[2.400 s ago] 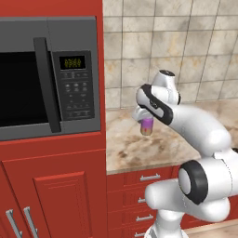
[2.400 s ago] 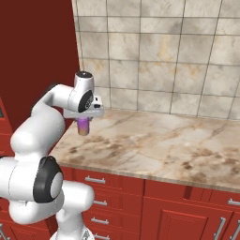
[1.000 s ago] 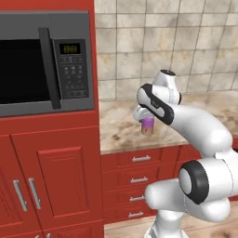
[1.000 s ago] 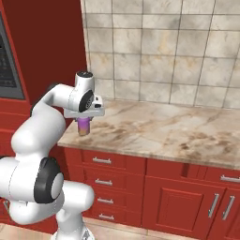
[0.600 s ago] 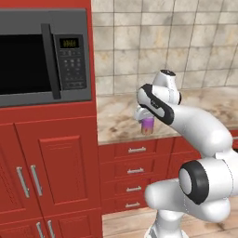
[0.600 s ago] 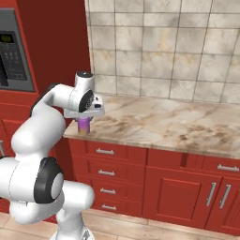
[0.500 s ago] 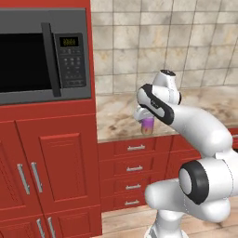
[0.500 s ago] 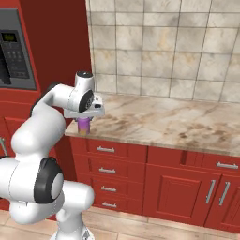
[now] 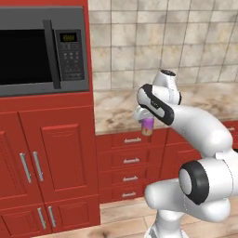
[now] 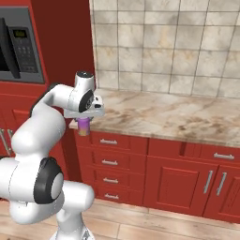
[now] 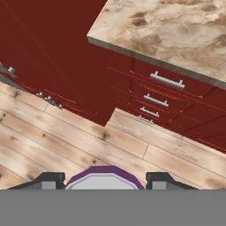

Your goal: Four empty soda cans are scattered around the kitchen. Gather all the cans and cluster them next to the stove for recycling.

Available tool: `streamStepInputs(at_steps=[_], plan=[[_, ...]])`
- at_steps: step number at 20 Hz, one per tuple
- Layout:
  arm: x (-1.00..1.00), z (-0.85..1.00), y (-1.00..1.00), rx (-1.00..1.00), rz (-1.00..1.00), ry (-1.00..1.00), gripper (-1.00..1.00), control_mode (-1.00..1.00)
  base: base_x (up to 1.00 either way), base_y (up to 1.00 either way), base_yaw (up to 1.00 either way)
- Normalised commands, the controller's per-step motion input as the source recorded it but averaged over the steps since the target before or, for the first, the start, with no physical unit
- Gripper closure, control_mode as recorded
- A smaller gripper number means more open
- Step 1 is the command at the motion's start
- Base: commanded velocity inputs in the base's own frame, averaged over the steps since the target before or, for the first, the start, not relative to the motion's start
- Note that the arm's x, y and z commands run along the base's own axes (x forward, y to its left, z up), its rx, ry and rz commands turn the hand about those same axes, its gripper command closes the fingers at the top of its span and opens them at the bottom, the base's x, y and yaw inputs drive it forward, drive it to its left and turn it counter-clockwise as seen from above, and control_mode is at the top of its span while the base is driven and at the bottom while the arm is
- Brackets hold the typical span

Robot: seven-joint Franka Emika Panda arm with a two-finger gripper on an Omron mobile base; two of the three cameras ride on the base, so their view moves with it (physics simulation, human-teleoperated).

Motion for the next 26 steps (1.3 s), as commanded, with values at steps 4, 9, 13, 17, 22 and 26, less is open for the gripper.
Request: streamStepInputs(at_steps=[4, 9, 13, 17, 22, 26], plan=[[0.0, 0.0, 0.0, 0.0, 0.0, 0.0, 1.0, 1.0, -0.33, -0.15, 0.02], [0.0, 0.0, 0.0, 0.0, 0.0, 0.0, 1.0, 1.0, -0.18, -0.05, 0.12], [0.0, 0.0, 0.0, 0.0, 0.0, 0.0, 1.0, 1.0, -0.11, 0.0, 0.19], [0.0, 0.0, 0.0, 0.0, 0.0, 0.0, 1.0, 1.0, -0.08, 0.0, 0.21], [0.0, 0.0, 0.0, 0.0, 0.0, 0.0, 1.0, 1.0, -0.07, 0.0, 0.23], [0.0, 0.0, 0.0, 0.0, 0.0, 0.0, 1.0, 1.0, -0.06, 0.0, 0.26]])
